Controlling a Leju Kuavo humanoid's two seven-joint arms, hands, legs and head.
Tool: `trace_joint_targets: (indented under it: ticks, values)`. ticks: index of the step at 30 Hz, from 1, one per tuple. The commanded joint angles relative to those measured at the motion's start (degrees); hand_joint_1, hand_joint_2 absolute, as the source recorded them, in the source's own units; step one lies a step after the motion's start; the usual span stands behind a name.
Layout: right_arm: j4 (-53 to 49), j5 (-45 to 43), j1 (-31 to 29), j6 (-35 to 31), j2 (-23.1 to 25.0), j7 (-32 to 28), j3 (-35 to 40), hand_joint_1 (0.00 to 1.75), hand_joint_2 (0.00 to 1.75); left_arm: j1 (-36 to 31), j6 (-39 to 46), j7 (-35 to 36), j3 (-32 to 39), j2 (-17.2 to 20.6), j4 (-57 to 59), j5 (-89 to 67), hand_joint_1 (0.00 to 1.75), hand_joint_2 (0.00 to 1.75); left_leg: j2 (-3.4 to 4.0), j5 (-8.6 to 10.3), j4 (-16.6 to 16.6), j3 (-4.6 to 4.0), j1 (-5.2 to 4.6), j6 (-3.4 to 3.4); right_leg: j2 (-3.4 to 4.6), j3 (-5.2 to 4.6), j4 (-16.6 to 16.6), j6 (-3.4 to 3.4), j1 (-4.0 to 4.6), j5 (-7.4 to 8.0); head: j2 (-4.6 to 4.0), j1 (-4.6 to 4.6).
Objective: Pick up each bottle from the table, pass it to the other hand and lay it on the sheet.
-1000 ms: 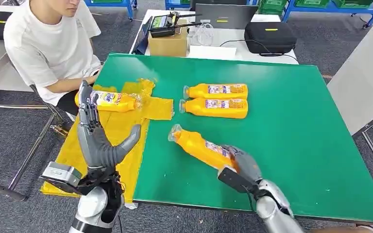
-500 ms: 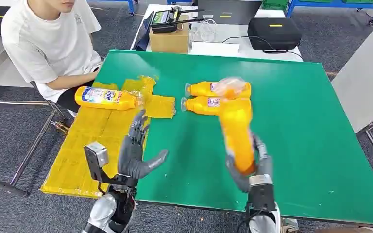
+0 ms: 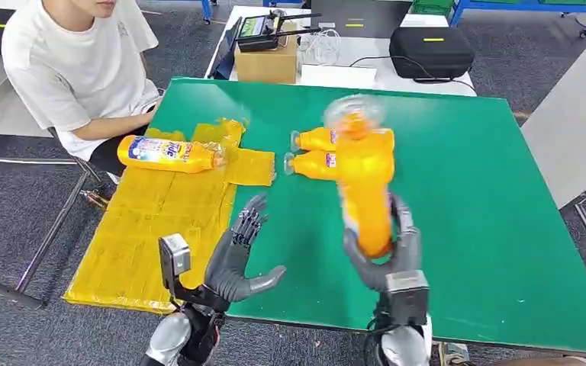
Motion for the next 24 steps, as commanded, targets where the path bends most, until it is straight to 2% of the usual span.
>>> trace_joint_targets:
  ticks: [1, 2, 6, 11, 14, 21, 24]
  values:
    - [9.3, 8.6, -3.9, -2.5, -1.9, 2.0, 6.8, 1.75, 1.75, -1.4, 1.0, -0.1, 0.8, 0.4, 0.9, 0.3, 0.00, 1.75, -0.07, 0.04, -0.1, 0.02, 0.01, 0.18, -0.05, 0.03, -0.1, -0.25, 0.07, 0.06, 0.00, -0.02]
    - [10.4, 12.3, -3.9, -4.9, -1.9, 1.6, 8.5, 1.75, 1.75, -1.4, 1.3, -0.1, 0.9, 0.2, 0.6, 0.5, 0.00, 1.75, -0.04, 0.02, -0.1, 0.00, 0.03, 0.15, -0.02, 0.03, -0.1, -0.19, 0.07, 0.05, 0.00, 0.00]
    - [13.9, 16.5, -3.6, -8.7, -1.7, 0.8, 14.4, 1.75, 1.75, -2.6, 3.8, 0.5, 1.9, -0.8, 0.5, 2.1, 0.00, 1.75, -0.01, 0.02, -0.1, 0.01, 0.04, 0.19, 0.01, 0.06, -0.1, -0.28, 0.10, 0.07, 0.00, 0.02]
    - [15.5, 16.4, -4.5, -10.0, -2.7, 0.3, 19.1, 1.75, 1.75, -4.5, 5.3, -0.5, 2.3, -1.7, 0.4, 4.8, 0.00, 1.75, -0.14, 0.03, 0.0, -0.12, 0.02, 0.11, -0.11, -0.07, 0.0, -0.15, 0.05, 0.03, 0.00, 0.00]
    - [16.2, 15.5, -5.0, -9.2, -3.3, 0.8, 19.5, 1.75, 1.75, -4.4, -0.1, 0.6, 0.7, -0.6, 0.1, 10.0, 0.00, 1.75, -0.18, 0.05, 0.0, -0.14, 0.04, 0.18, -0.15, -0.06, -0.1, -0.21, 0.09, 0.06, 0.00, 0.02]
    - [18.2, 12.8, -5.6, -6.6, -2.9, 0.3, 18.2, 1.75, 1.75, -4.0, -5.6, -0.3, -0.9, 0.8, 0.1, 12.0, 0.00, 1.75, -0.19, 0.04, -0.1, -0.04, 0.02, 0.18, -0.16, 0.01, -0.1, -0.25, 0.07, 0.03, 0.00, -0.02]
    - [19.4, 11.3, -6.1, -5.4, -2.3, -0.6, 17.3, 1.75, 1.75, -4.2, -10.4, -0.5, -2.2, 1.7, -0.1, 14.2, 0.00, 1.75, -0.22, 0.06, -0.1, -0.09, 0.02, 0.14, -0.20, -0.02, -0.1, -0.21, 0.06, 0.03, 0.00, -0.02]
